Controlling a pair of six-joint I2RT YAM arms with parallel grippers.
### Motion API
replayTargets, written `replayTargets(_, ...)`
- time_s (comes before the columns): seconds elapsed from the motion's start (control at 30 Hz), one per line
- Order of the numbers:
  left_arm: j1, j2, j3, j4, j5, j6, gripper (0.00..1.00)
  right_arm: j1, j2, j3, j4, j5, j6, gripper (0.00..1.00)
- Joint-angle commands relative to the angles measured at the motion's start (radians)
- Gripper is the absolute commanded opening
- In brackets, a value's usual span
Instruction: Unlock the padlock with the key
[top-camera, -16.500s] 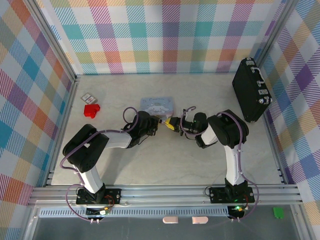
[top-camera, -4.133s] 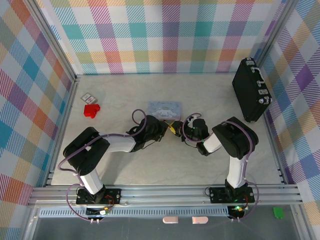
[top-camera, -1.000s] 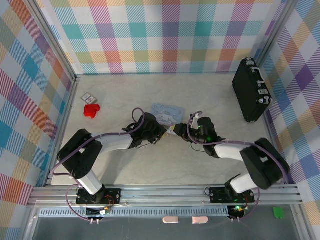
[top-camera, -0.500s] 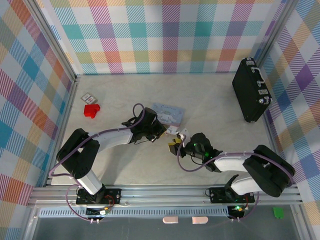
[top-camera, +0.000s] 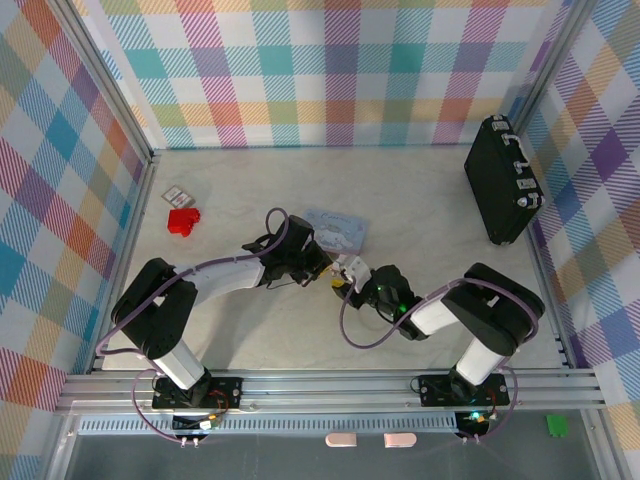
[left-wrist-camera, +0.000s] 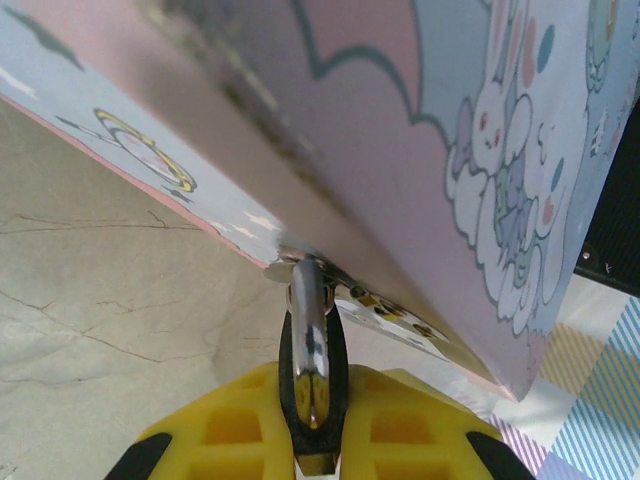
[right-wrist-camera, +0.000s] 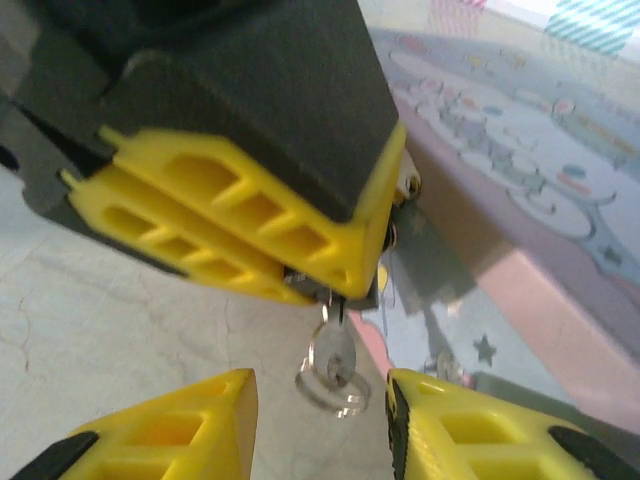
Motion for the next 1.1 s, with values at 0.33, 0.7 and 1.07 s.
replayTargets(0.33,-0.002,-0.048,0.046,-0.007,0.030,0.022,0.00,0.006,0.079,0.053,0.088,-0.001,-0.029,0.27)
replayTargets(0.7,-0.007,-0.040,0.057,-0.007,0.031,0.024,0.00,0.006,0.095,0.058,0.097,0.018,0.004,0.17)
replayTargets(1.07,-0.013,-0.051,0.051,0.032,0.026,0.050,0.00,0.003,0.097,0.056,0.135,-0.039,0.286,0.00)
